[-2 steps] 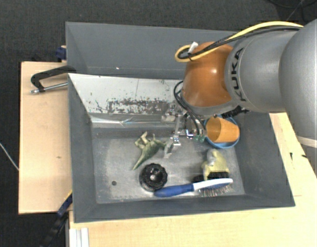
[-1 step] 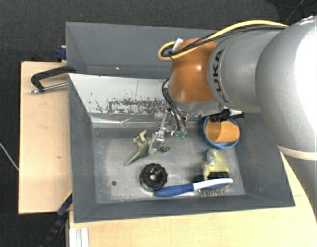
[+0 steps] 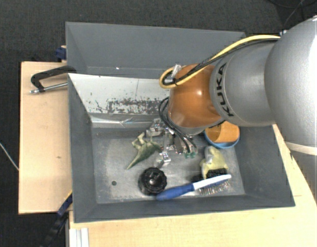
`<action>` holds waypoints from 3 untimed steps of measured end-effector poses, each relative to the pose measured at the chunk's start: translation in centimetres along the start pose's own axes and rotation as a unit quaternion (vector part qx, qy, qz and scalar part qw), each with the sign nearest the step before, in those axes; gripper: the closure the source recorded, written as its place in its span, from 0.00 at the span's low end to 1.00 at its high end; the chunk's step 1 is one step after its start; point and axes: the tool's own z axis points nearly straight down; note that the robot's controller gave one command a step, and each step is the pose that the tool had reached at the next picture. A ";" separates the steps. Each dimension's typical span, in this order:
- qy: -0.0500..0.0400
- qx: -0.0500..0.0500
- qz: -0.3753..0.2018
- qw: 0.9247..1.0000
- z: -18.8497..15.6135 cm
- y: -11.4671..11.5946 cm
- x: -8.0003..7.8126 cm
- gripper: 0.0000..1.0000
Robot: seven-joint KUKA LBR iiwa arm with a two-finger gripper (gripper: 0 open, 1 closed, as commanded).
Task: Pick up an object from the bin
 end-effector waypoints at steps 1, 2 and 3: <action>0.013 -0.003 -0.080 0.997 0.2 10.5 4.5 0.00; 0.019 -0.002 -0.077 0.997 0.0 10.3 4.6 1.00; 0.015 -0.002 -0.077 0.997 -3.0 10.4 4.3 1.00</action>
Offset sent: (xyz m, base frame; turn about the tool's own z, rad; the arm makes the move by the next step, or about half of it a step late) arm -0.0615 0.0932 -0.0067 -0.1532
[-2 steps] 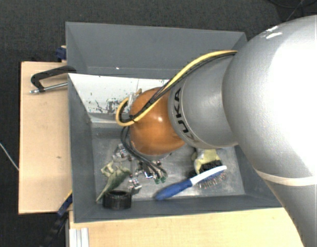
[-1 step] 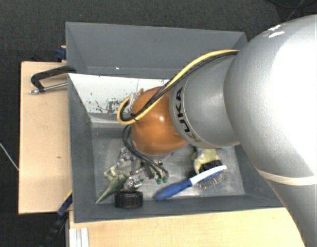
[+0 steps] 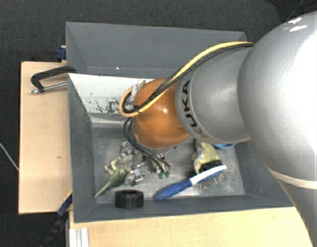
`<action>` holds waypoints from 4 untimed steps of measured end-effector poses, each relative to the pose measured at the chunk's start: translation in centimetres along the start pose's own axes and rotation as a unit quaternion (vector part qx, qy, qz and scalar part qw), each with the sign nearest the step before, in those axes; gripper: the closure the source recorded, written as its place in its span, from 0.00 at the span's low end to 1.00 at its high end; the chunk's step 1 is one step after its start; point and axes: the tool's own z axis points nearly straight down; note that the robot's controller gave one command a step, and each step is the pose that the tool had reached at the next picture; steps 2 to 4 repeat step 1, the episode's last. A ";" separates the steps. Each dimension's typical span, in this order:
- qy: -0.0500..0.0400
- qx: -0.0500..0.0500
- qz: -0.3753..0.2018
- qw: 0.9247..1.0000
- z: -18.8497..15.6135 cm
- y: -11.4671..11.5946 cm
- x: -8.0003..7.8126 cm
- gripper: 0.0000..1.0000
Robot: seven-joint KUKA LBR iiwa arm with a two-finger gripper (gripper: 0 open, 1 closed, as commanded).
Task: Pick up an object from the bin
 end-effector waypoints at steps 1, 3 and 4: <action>-0.003 0.000 0.000 1.000 -9.2 0.1 -0.4 1.00; -0.003 0.000 0.000 1.000 -9.2 0.1 -0.4 1.00; -0.003 0.000 0.000 1.000 -9.2 0.1 -0.4 1.00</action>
Offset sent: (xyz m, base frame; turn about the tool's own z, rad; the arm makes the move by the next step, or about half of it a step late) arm 0.0001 -0.0001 0.0861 0.0000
